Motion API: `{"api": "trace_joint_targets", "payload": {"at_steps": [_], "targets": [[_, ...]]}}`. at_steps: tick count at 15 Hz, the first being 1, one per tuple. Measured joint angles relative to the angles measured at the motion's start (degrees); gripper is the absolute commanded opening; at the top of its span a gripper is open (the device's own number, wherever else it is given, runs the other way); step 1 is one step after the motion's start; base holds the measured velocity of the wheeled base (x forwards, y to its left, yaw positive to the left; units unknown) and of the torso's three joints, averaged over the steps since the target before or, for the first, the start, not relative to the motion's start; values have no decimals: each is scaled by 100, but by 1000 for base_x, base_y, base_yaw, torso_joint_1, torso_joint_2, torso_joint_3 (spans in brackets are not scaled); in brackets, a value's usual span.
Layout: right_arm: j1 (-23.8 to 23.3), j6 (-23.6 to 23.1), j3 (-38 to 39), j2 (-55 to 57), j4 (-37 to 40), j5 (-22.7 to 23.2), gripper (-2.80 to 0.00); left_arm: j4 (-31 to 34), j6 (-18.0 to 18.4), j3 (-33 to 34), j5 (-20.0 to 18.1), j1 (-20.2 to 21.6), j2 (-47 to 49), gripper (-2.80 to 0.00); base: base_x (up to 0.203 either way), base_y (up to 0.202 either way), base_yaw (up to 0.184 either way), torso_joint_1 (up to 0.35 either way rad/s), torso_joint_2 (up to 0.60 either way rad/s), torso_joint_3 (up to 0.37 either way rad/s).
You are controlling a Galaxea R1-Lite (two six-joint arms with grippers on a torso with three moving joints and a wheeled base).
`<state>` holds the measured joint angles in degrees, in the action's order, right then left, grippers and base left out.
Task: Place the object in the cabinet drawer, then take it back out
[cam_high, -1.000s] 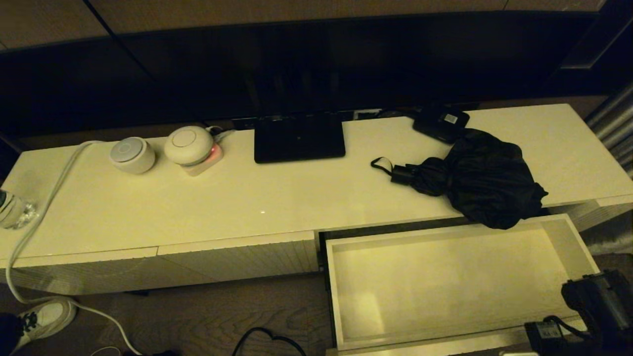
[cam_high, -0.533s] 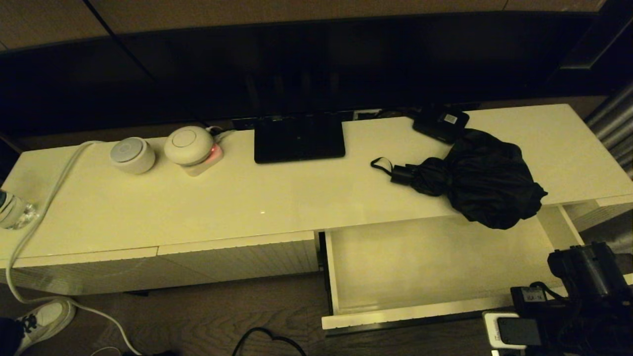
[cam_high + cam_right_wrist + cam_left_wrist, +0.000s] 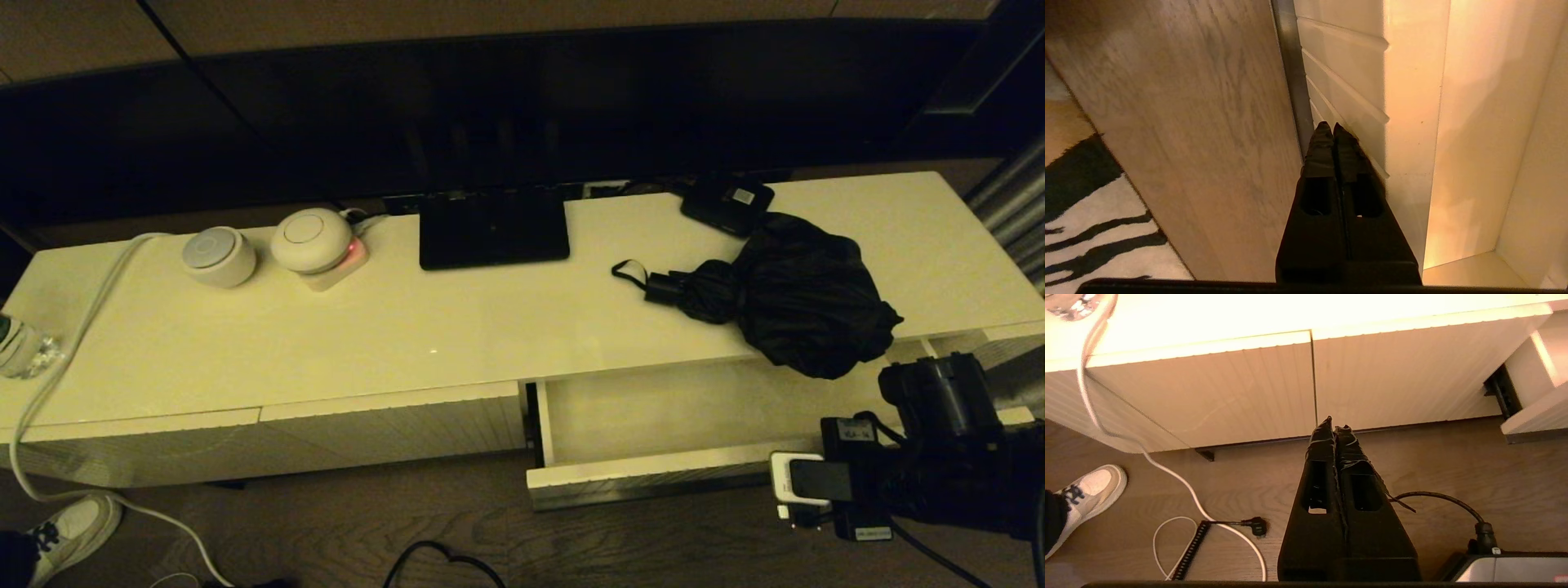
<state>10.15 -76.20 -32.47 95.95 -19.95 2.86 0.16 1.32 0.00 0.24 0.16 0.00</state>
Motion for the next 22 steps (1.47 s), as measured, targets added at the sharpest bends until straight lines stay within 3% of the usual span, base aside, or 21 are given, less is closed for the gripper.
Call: {"api": "trace_joint_targets", "payload": {"at_steps": [6,10,14,18,22], "targets": [[-103,24,-787,264,-146,-12,-280,2,2,0,0,0,0,-280,0,0,0,0,0,0],[-111,33,-1163,596,-742,-20,-280,2,2,0,0,-2,0,-280,0,0,0,0,0,0],[-131,35,-1353,661,-682,-42,-280,1,-1,0,0,0,0,-280,0,0,0,0,0,0],[-147,40,-871,-11,-632,-66,-280,2,-2,0,0,-2,0,-280,0,0,0,0,0,0],[-137,93,31,-1399,25,-50,-280,2,0,0,0,-2,0,-280,0,0,0,0,0,0]]}}
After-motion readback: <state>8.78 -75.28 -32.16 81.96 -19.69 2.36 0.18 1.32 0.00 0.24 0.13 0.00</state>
